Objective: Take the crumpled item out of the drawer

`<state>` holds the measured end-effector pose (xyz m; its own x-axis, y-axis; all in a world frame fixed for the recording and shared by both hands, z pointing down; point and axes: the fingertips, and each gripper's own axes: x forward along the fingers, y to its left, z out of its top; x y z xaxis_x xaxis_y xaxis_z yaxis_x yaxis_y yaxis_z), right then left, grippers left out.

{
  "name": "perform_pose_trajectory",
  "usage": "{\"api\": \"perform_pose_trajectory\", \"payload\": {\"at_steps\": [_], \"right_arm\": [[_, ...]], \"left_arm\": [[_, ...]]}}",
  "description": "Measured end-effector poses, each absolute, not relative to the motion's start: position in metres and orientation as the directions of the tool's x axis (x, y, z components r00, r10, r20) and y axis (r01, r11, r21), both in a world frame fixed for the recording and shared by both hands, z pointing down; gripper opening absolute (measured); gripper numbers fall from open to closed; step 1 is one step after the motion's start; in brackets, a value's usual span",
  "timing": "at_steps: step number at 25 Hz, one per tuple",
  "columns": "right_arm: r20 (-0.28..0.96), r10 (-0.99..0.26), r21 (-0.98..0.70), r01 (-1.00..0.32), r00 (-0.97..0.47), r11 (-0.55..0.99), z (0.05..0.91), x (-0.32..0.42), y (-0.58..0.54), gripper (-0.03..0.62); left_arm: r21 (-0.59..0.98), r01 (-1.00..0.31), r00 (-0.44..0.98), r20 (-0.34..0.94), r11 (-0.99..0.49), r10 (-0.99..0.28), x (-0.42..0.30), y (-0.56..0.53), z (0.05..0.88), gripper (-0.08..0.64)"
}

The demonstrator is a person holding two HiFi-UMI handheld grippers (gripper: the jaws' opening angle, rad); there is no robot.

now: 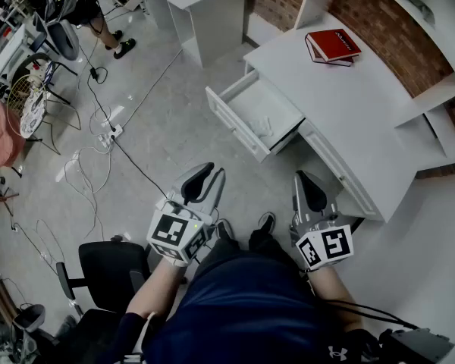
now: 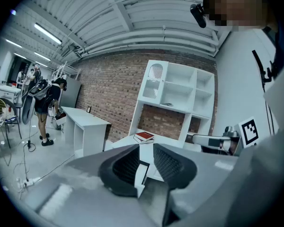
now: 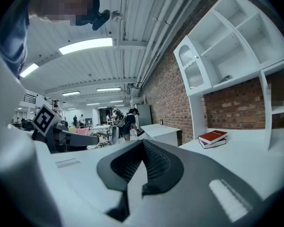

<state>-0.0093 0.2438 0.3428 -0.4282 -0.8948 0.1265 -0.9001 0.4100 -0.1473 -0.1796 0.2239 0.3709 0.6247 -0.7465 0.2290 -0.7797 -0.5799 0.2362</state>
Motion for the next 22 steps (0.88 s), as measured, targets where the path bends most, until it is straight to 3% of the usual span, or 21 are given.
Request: {"api": "perform_pose_trajectory", "payload": {"at_steps": [22], "right_arm": [[0.068, -0.893, -0.266, -0.871, -0.445, 0.413, 0.358, 0.127, 0.199, 0.003]], "left_arm": [[0.108, -0.839, 0.539, 0.292, -0.533, -0.79, -0.055, 0.17, 0.366, 0.101]]}}
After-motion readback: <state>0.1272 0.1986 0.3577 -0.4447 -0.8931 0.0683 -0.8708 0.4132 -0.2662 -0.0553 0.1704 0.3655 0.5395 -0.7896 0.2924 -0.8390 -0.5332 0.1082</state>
